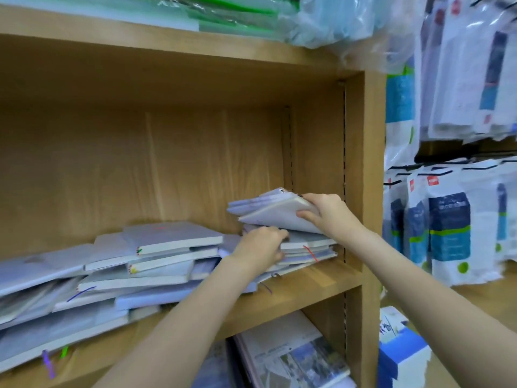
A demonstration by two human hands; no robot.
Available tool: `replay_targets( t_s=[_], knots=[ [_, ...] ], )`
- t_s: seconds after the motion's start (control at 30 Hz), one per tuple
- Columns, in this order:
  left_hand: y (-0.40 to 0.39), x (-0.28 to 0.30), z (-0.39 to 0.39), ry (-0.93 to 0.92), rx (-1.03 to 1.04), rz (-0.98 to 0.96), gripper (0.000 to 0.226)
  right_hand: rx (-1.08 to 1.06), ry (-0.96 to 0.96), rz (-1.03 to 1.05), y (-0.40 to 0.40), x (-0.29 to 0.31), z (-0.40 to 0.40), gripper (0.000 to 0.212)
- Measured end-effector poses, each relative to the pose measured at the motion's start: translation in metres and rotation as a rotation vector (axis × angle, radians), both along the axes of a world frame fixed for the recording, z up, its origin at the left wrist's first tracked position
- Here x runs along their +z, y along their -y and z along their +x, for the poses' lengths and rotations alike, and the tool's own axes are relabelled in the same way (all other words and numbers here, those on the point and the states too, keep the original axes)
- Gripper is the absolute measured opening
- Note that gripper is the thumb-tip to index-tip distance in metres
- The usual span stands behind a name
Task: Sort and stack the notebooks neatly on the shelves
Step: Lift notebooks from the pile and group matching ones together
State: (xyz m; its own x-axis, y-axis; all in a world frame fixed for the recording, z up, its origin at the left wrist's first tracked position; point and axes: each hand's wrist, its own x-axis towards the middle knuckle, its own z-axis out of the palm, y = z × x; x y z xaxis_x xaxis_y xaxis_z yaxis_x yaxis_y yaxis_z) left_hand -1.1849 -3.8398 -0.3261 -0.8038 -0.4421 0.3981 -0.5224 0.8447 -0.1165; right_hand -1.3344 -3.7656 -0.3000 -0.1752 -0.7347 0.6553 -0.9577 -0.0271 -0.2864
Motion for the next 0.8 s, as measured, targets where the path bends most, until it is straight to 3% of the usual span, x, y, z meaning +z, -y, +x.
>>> replay_targets(
  t_s=[0.17, 0.33, 0.47, 0.6, 0.7, 0.8],
  knots=[
    [0.016, 0.006, -0.004, -0.14, 0.065, 0.051, 0.029, -0.02, -0.064, 0.013, 0.003, -0.01, -0.009, 0.022],
    [0.022, 0.014, 0.016, -0.072, 0.089, 0.08, 0.022, -0.036, -0.056, -0.02, 0.009, -0.007, -0.012, 0.02],
    [0.025, 0.009, 0.008, 0.013, 0.041, 0.24, 0.048, -0.042, -0.085, -0.01, 0.011, -0.007, -0.012, 0.022],
    [0.033, 0.016, 0.001, 0.094, 0.029, 0.14, 0.058, -0.043, -0.093, 0.001, 0.01, -0.009, -0.011, 0.022],
    [0.029, 0.028, 0.0, 0.165, 0.026, 0.022, 0.047, -0.049, -0.099, 0.016, 0.01, -0.008, -0.013, 0.022],
    [0.024, 0.041, 0.004, 0.214, 0.037, -0.216, 0.033, -0.049, -0.089, 0.004, 0.011, -0.006, -0.015, 0.022]
  ],
)
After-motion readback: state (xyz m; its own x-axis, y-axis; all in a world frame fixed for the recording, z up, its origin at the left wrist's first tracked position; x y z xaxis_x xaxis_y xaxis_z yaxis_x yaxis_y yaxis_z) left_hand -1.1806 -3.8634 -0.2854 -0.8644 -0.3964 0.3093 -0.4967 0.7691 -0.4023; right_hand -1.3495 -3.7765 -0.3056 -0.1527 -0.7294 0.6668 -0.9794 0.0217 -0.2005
